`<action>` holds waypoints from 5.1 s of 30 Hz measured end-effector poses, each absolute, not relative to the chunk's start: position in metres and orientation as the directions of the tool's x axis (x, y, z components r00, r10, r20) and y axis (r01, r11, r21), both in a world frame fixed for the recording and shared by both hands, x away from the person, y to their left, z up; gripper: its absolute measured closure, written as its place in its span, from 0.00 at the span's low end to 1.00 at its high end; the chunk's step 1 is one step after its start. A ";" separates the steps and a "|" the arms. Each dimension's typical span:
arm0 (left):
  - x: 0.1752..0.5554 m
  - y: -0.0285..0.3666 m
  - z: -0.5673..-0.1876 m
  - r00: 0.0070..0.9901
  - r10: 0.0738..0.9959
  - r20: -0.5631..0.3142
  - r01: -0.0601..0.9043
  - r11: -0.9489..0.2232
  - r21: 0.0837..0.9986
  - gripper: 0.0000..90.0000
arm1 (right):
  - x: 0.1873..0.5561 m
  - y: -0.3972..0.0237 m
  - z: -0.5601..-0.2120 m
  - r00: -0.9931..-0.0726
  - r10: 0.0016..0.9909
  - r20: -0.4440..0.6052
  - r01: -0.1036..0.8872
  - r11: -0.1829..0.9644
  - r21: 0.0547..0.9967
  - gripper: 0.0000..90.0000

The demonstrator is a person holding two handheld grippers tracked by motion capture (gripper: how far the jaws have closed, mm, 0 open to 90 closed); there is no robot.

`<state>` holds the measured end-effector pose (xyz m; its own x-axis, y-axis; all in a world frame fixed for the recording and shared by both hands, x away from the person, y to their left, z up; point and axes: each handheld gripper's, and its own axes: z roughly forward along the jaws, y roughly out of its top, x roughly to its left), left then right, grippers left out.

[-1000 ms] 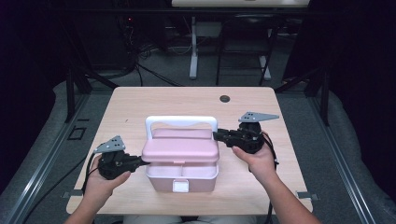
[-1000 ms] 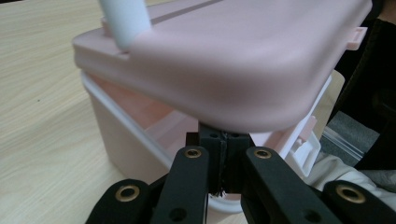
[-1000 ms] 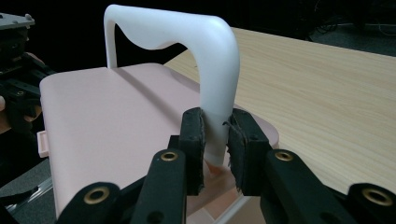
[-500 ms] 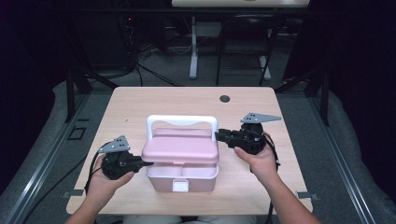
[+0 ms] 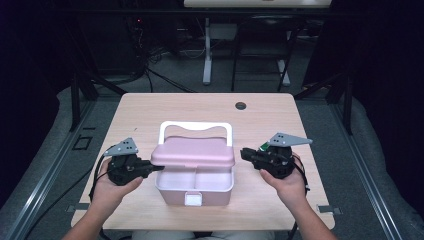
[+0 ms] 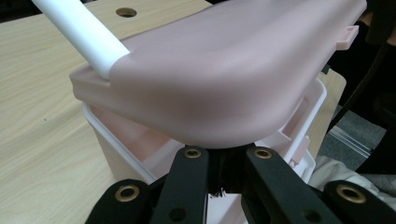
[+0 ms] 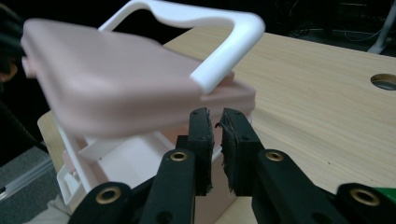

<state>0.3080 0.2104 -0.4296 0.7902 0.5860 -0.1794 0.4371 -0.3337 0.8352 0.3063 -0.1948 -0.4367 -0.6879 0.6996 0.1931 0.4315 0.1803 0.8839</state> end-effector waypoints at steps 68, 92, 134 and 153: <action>0.390 0.196 -0.360 0.769 0.638 -0.026 0.488 -0.561 0.668 0.99 | 0.287 -0.134 -0.487 -0.803 0.576 0.152 0.438 0.398 0.806 1.00; 0.408 0.190 -0.369 0.754 0.656 -0.017 0.520 -0.581 0.626 0.98 | 0.288 -0.136 -0.487 -0.803 0.573 0.165 0.445 0.391 0.806 1.00; 0.422 0.193 -0.399 0.755 0.655 0.022 0.586 -0.690 0.426 0.88 | 0.288 -0.134 -0.486 -0.810 0.570 0.138 0.434 0.425 0.794 1.00; 0.408 0.196 -0.399 0.817 0.574 0.046 0.515 -0.764 0.389 0.80 | 0.287 -0.134 -0.486 -0.809 0.571 0.137 0.430 0.416 0.801 0.98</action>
